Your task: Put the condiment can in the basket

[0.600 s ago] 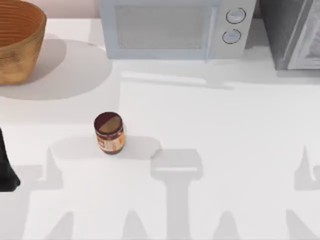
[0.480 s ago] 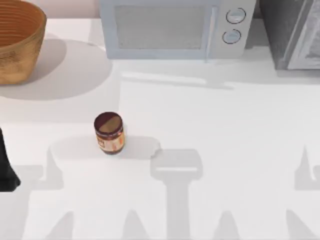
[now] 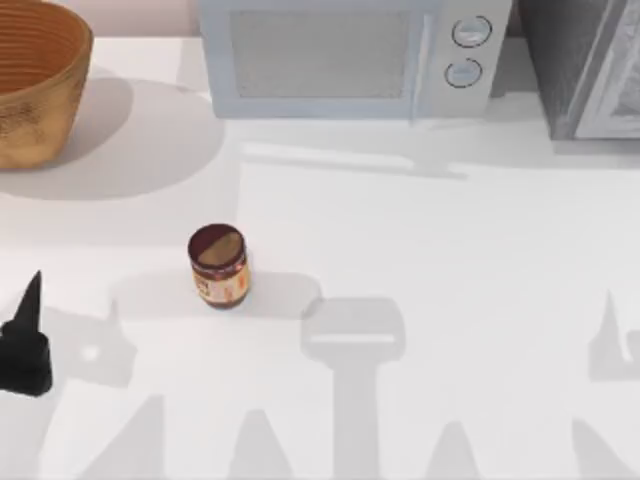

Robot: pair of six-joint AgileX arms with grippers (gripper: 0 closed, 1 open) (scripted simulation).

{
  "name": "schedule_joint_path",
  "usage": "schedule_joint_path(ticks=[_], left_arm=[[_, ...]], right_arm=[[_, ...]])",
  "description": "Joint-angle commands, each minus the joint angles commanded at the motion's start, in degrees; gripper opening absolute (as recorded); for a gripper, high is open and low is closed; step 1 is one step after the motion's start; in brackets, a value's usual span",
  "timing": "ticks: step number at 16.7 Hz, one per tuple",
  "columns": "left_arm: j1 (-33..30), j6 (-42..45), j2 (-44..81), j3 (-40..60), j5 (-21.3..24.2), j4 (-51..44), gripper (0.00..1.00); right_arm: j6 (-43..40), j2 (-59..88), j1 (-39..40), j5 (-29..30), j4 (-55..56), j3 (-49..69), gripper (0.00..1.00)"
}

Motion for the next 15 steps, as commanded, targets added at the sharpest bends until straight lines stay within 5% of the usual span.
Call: schedule_joint_path(ticks=[15], left_arm=[[9.5, 33.8, 46.9, 16.7, 29.1, -4.9, 1.0]], right_arm=[[0.0, 0.0, 0.0, 0.0, 0.0, 0.0, 1.0]])
